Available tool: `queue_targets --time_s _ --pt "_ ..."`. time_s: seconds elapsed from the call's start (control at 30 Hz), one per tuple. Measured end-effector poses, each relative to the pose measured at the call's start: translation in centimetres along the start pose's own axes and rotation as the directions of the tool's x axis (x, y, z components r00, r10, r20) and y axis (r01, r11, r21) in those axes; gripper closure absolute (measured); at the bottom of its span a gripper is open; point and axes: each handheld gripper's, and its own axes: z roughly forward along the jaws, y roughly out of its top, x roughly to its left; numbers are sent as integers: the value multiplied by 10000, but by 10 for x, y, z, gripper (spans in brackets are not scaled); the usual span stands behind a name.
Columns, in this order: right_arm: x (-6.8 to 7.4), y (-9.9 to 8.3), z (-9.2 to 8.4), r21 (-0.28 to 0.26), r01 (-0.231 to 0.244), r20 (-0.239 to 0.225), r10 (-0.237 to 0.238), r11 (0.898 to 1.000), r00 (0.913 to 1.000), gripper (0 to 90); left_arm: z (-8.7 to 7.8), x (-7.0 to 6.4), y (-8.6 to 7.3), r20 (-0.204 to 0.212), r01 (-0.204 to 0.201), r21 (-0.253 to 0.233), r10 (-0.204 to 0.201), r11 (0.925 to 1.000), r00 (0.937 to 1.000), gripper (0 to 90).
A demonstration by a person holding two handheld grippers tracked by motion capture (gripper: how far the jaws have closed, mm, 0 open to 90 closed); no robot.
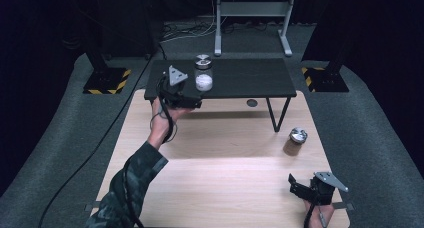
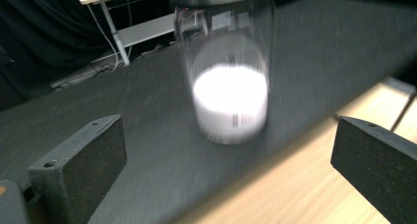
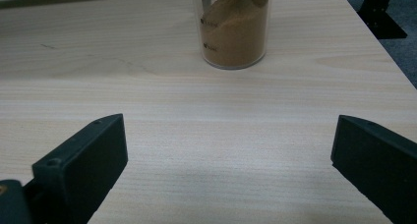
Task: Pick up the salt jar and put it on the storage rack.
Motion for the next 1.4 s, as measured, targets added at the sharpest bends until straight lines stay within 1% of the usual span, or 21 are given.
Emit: queue_targets --time_s 0.1,0.2,0.3,0.33,0.4,0.5,0.53,0.6,0.7,0.73,0.77,0.9,0.97,1.03,1.07,1.1,1.13,1.17,1.2,1.33,1.4 --pt "0 0 0 12 8 -3 -8 10000 10000 0 -18 -6 -22 -321 -251 20 252 9997 9992 1" --pt "0 0 0 17 8 4 -8 10000 10000 0 -33 -9 -43 -552 -367 198 378 9991 9978 1" --pt "0 1 0 28 -33 -10 33 10000 10000 0 -42 -11 -65 -642 -362 611 402 9975 9971 0" --pt "-1 1 0 29 -52 -29 52 10000 10000 0 -45 -13 -73 -700 -437 803 494 9958 9963 0" --pt "-1 0 0 -5 -53 -33 53 10000 10000 0 -48 -13 -90 -755 -298 1174 389 9926 9964 0" --pt "0 1 0 31 -10 -9 10 10000 10000 0 -52 -13 -119 -894 71 1706 83 9853 9960 1" --pt "0 0 0 27 2 0 -2 10000 10000 0 -53 -12 -128 -913 242 1888 -70 9817 9958 0" --pt "0 1 0 29 8 -1 -8 10000 10000 0 -55 -13 -146 -1033 425 2224 -199 9740 9945 1" --pt "0 1 1 55 24 -2 -24 10000 10000 0 -54 -8 -167 -860 618 2660 -402 9620 9955 1" --pt "0 1 1 70 36 -3 -36 10000 10000 0 -53 -8 -172 -916 580 2832 -332 9573 9952 1" --pt "0 1 1 81 49 -5 -49 10000 10000 0 -52 -8 -176 -995 645 2975 -362 9525 9944 1" --pt "0 1 1 67 23 17 -24 10000 10000 0 -53 -4 -193 -1140 1177 3104 -860 9433 9897 1" --pt "0 2 1 83 18 19 -18 10000 10000 0 -54 -4 -201 -1205 1532 3115 -1209 9378 9853 1" --pt "1 2 2 125 50 10 -51 9999 10000 0 -53 -5 -205 -1220 1685 3195 -1358 9325 9832 1" --pt "1 2 2 136 74 10 -74 9999 10000 0 -52 -6 -204 -1282 1660 3338 -1297 9279 9832 1" --pt "1 3 2 144 83 13 -83 9999 10000 0 -53 -6 -204 -1239 1581 3284 -1235 9312 9846 5" --pt "1 2 2 134 80 17 -80 9999 10000 0 -52 -5 -205 -1172 1591 3267 -1271 9317 9849 4" --pt "1 3 2 152 69 15 -70 9999 10000 0 -50 -4 -203 -1133 1537 3420 -1217 9270 9861 2" --pt "1 3 2 145 68 22 -68 9999 10000 0 -49 -3 -202 -1093 1564 3463 -1258 9250 9860 2" --pt "1 1 1 81 26 55 -27 10000 10000 0 -49 -3 -202 -1089 1561 3460 -1256 9252 9861 2" --pt "1 1 1 70 25 64 -26 10000 10000 0 -48 0 -202 -978 1614 3494 -1354 9230 9860 4"
